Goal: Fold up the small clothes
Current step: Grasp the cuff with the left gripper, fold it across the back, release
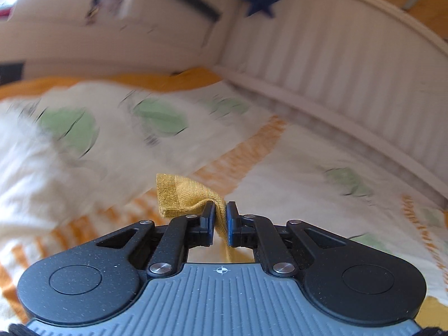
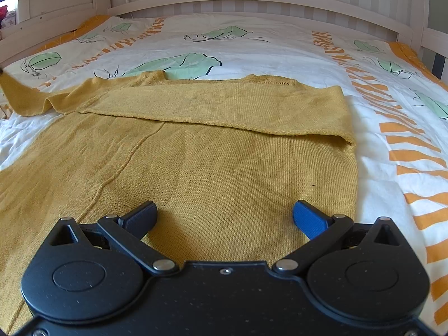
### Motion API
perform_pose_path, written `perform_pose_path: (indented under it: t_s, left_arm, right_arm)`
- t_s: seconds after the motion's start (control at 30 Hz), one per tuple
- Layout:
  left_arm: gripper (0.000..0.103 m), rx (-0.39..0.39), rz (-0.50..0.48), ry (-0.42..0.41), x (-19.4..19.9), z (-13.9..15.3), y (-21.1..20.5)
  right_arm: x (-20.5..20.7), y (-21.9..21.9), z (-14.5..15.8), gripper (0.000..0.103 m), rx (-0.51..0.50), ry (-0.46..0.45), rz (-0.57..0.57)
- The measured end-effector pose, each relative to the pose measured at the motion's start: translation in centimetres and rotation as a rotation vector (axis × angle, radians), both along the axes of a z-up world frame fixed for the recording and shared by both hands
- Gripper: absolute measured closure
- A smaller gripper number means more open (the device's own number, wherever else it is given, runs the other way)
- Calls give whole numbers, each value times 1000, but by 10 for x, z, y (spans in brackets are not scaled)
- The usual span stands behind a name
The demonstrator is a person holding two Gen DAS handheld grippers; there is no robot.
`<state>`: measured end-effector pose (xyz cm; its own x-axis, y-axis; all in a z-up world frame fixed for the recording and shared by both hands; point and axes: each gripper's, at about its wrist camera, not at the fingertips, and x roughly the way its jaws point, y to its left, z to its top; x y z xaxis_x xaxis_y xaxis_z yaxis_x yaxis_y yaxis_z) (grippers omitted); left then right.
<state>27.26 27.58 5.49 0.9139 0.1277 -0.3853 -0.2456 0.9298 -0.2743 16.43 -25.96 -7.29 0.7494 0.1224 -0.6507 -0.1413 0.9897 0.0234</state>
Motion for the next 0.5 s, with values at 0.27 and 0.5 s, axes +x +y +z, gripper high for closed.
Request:
perform_pose_path:
  t_s: [0.27, 0.5]
  left_arm:
    - [95, 112, -212, -117, 11, 55, -94]
    - [95, 115, -397, -154, 21, 59, -188]
  right_arm:
    - [0, -2, 0, 0, 14, -2, 1]
    - [-1, -2, 0, 0, 23, -4, 1]
